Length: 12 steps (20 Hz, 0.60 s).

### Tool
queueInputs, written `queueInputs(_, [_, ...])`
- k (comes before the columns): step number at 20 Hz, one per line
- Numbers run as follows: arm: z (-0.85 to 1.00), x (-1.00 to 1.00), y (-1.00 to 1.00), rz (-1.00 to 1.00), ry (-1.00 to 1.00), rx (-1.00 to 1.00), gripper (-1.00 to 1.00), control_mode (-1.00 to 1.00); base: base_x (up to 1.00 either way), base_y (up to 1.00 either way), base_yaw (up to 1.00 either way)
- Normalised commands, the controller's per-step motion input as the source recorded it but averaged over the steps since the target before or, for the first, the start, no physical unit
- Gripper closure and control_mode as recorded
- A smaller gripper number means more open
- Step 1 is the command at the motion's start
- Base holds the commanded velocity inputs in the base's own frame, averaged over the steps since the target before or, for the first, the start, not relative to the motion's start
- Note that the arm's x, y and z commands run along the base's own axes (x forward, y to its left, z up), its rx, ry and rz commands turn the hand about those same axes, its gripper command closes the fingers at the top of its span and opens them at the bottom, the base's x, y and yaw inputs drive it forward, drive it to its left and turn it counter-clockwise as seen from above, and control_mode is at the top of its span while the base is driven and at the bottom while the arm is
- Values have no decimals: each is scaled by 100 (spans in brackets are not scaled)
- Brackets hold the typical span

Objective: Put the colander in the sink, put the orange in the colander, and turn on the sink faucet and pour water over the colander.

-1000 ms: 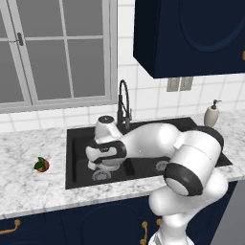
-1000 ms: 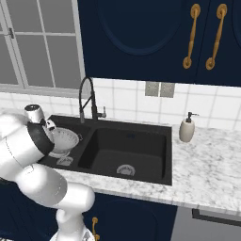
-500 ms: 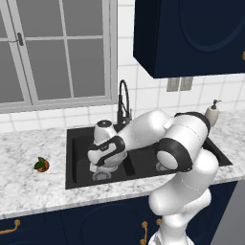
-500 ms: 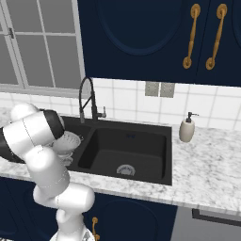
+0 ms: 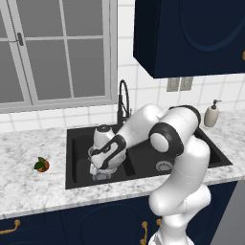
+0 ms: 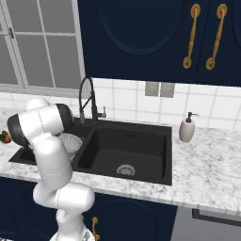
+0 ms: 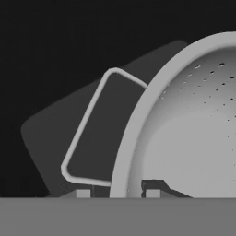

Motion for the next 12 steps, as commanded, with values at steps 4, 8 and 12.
queueInputs(4, [-22,32,0,0,0,-2,100,-100,0,0,0])
queueInputs(8, [-26,29,0,0,0,-5,100,-100,0,0,0])
queueInputs(12, [-28,34,0,0,0,-3,100,-100,0,0,0])
